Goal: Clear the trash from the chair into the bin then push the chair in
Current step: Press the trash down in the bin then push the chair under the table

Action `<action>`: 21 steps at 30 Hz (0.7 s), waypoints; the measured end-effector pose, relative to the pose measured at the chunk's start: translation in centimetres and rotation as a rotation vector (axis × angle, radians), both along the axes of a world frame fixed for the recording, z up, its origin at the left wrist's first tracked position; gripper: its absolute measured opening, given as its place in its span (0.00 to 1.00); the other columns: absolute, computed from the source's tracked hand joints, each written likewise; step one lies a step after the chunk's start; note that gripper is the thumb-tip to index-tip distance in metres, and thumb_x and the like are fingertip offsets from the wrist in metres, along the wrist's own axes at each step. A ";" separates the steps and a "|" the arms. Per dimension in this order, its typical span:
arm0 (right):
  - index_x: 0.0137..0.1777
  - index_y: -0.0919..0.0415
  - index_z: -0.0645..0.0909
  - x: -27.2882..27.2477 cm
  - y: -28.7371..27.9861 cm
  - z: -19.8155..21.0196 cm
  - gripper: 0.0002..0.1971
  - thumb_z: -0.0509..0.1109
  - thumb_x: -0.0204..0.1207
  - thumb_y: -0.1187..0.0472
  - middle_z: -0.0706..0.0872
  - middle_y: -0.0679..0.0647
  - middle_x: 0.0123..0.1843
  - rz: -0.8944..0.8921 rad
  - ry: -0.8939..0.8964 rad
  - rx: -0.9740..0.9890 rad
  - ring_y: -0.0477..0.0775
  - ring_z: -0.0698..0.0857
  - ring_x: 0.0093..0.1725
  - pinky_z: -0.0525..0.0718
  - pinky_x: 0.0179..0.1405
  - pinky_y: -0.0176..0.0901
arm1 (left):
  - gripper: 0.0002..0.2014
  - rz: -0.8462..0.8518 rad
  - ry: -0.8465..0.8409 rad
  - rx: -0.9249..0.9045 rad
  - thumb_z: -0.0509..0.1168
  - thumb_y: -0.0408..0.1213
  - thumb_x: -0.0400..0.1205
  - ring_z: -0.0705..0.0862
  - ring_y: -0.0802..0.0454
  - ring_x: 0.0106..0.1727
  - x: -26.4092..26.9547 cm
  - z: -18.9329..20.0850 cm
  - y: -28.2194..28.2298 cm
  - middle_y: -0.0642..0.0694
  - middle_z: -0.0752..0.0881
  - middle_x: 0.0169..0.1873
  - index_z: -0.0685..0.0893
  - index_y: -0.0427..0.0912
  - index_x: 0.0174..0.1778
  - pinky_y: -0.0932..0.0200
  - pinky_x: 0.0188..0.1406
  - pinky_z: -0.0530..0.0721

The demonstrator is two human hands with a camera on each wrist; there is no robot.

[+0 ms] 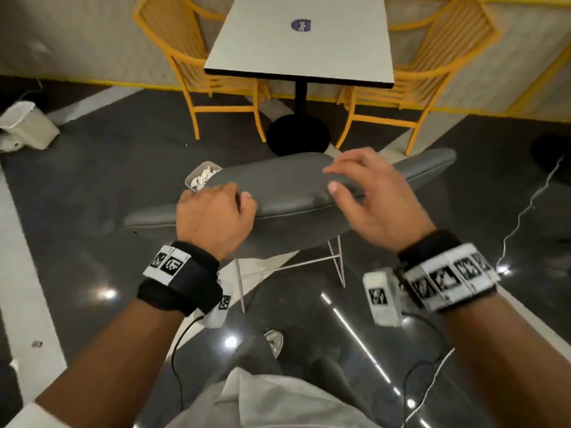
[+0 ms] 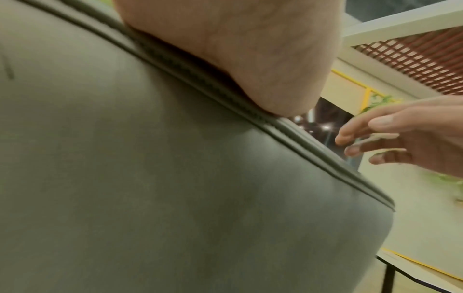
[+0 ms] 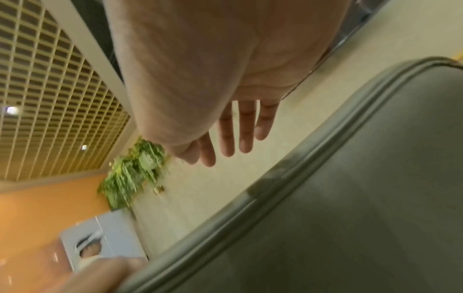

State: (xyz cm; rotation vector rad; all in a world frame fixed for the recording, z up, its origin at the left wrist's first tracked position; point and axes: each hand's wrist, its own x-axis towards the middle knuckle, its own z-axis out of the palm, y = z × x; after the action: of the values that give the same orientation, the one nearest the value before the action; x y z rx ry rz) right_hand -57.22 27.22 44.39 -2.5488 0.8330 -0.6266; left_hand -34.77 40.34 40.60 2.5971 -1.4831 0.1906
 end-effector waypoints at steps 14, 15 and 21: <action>0.47 0.48 0.89 -0.2 -8.9 -2.0 0.47 0.30 0.74 0.23 0.88 0.62 0.42 -0.071 0.725 -0.209 0.65 0.84 0.40 0.79 0.40 0.49 | 0.25 0.089 -0.057 -0.016 0.49 0.53 0.83 0.78 0.37 0.27 2.2 -0.6 1.2 0.41 0.81 0.23 0.77 0.42 0.27 0.49 0.46 0.77; 0.45 0.50 0.89 -0.2 -8.5 -2.2 0.45 0.32 0.77 0.26 0.87 0.62 0.39 -0.078 0.706 -0.248 0.64 0.82 0.37 0.78 0.39 0.48 | 0.23 0.096 -0.048 -0.013 0.49 0.52 0.81 0.77 0.37 0.27 2.3 -0.7 1.0 0.41 0.82 0.24 0.77 0.42 0.28 0.50 0.43 0.76; 0.39 0.56 0.89 0.1 -6.3 -2.4 0.38 0.39 0.79 0.36 0.86 0.64 0.34 -0.184 0.649 -0.268 0.65 0.80 0.35 0.77 0.43 0.50 | 0.20 0.045 -0.046 -0.010 0.49 0.50 0.76 0.77 0.38 0.26 3.8 -1.0 1.2 0.43 0.82 0.25 0.77 0.42 0.27 0.54 0.29 0.74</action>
State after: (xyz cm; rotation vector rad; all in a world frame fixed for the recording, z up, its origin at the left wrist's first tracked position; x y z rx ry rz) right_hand -57.12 20.87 41.95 -2.9872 1.2718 0.0757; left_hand -30.97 41.57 39.57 2.6371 -1.4356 0.2642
